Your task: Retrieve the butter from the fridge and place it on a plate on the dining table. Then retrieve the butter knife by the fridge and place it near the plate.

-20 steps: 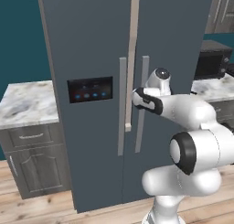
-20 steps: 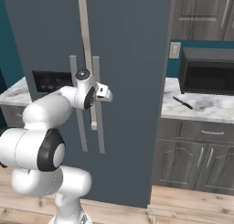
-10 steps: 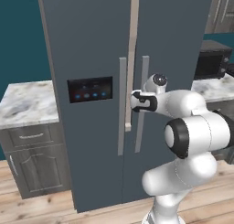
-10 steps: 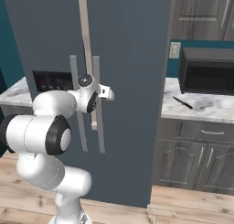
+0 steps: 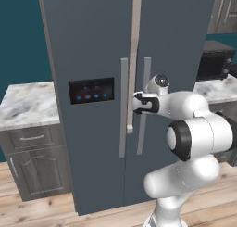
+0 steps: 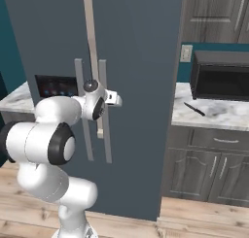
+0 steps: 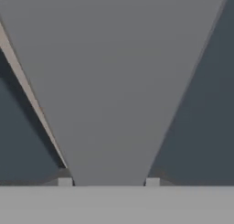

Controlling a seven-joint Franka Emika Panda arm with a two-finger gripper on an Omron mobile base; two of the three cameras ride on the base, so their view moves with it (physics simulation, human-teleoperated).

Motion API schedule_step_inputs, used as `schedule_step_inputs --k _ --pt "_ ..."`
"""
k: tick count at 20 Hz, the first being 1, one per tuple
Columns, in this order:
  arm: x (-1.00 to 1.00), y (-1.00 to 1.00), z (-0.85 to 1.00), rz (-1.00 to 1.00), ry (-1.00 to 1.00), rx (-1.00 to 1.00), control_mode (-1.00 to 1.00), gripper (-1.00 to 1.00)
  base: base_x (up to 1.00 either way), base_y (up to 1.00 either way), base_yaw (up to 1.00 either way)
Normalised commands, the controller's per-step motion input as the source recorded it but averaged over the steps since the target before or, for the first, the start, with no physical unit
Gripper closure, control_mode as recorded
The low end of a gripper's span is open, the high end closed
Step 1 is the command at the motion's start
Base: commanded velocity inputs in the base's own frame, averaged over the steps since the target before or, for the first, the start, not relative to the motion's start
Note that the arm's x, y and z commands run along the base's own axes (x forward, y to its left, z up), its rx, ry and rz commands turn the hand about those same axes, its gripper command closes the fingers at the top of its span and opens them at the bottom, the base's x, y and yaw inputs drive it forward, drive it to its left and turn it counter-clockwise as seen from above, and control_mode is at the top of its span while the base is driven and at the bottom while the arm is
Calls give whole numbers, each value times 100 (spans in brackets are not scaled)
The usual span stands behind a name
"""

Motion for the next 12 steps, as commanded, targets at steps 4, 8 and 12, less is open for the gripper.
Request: schedule_step_inputs --k 4,8,12 --pt "-85 -36 37 -2 18 2 -100 100 0 0 0" --pt "-100 -93 22 -8 19 15 -100 100 0 0 0" --pt "-100 -100 11 0 6 18 -100 100 0 0 0"
